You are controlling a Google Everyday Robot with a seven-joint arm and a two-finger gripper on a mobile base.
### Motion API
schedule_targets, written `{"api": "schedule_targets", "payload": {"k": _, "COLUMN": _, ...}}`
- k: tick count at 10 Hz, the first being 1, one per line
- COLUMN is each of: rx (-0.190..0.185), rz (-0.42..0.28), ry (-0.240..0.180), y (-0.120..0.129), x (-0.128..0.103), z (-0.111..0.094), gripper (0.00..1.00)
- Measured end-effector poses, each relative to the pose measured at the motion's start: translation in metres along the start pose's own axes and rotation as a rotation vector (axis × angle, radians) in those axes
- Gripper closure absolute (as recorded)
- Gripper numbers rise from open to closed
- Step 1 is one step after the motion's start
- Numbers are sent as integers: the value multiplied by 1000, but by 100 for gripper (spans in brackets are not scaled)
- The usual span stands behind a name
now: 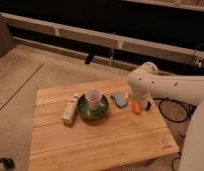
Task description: Place the pepper in the ceramic cup
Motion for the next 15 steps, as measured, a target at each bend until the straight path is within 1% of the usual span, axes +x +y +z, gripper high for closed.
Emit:
{"api": "schedule_targets", "payload": {"k": 1, "rx": -15, "rz": -19, "ry": -8, "y": 6, "x": -8, "z": 5, "gripper": 35}}
{"api": "schedule_targets", "payload": {"k": 2, "rx": -39, "rz": -50, "ry": -16, "y": 19, "x": -15, "z": 12, "gripper": 35}}
{"api": "schedule_targets", "payload": {"k": 3, "rx": -69, "rz": -81, "ry": -12, "y": 30, "x": -21, "z": 24, "gripper": 35}}
{"api": "schedule_targets", "payload": {"k": 5, "rx": -113, "rz": -109, "ry": 25, "y": 42, "x": -17, "z": 45, "gripper": 35}}
{"api": "schedule_targets", "payload": {"k": 6, "rx": -133, "rz": -118, "ry": 55, "y": 46, "x": -11, "z": 58, "gripper": 35}}
{"api": "schedule_targets", "payload": {"k": 8, "rx": -136, "rz": -119, "ry": 102, "y": 42, "x": -2, "z": 73, "gripper": 35}}
{"api": "schedule_targets", "payload": {"k": 9, "rx": -122, "rz": -115, "ry": 118, "y": 32, "x": -1, "z": 76, "gripper": 35}}
{"api": "schedule_targets", "payload": {"k": 12, "rx": -92, "rz": -97, "ry": 143, "y": 12, "x": 0, "z": 81, "gripper": 35}}
{"api": "schedule_targets", "payload": {"k": 15, "rx": -78, "rz": -103, "ry": 175, "y": 7, "x": 8, "z": 90, "gripper": 35}}
